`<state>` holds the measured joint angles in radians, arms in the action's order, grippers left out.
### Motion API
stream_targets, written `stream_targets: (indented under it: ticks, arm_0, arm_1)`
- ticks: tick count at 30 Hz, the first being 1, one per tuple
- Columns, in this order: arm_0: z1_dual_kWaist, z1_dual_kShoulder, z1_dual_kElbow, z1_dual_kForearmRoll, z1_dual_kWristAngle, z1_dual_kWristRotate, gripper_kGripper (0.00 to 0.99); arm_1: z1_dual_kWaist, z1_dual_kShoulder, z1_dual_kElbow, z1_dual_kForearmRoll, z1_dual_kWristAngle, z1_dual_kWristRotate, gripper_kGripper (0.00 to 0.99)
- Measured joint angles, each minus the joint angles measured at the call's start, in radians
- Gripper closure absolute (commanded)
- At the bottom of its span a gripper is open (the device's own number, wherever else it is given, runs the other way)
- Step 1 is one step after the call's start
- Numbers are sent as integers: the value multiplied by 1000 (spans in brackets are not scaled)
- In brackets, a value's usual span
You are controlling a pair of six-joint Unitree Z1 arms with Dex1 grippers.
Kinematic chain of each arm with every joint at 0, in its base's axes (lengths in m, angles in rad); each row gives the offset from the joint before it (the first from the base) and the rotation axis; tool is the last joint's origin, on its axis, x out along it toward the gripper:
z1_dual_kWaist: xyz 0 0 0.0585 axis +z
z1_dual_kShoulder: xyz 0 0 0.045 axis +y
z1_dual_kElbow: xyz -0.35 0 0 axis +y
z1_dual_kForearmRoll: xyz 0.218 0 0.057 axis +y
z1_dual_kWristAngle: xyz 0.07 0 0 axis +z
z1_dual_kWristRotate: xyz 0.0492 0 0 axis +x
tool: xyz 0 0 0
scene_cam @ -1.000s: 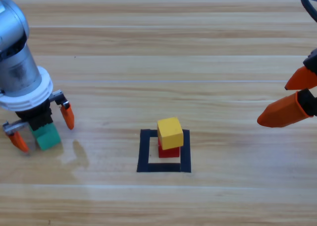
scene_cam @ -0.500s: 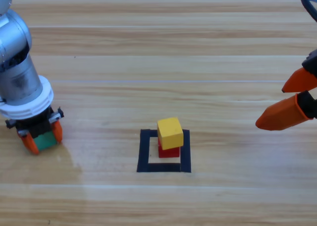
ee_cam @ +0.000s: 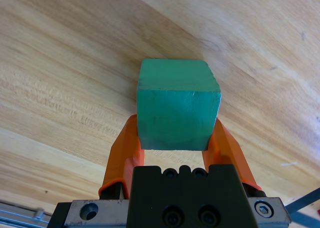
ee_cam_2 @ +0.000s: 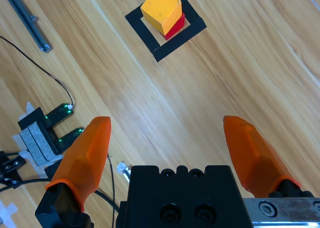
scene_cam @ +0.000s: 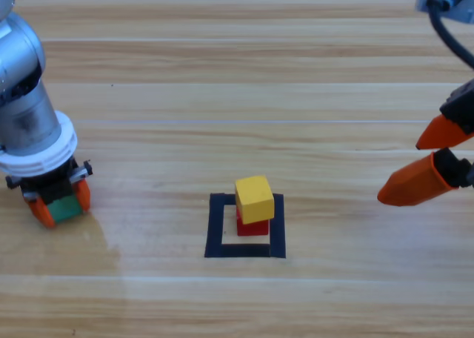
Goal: Stack the blocks in the rectangular block: red at the bottom, yellow in the middle, green on top
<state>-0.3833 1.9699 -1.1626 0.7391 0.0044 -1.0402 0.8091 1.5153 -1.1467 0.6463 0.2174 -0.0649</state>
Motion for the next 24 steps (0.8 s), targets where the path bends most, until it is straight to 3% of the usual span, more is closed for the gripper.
stream_targets:
  ticks: [7, 13, 24]
  arm_0:
    - [1, -24, -122, 104, 0, 192, 892]
    - [-23, -13, -383, 279, -40, 432, 915]
    - [-291, 24, -596, 489, -49, 482, 915]
  arm_1:
    - [0, 9, 0, 23, -6, 0, 0]
    - [0, 9, 0, 26, -48, 0, 0]
    - [0, 9, 0, 26, -52, 0, 0]
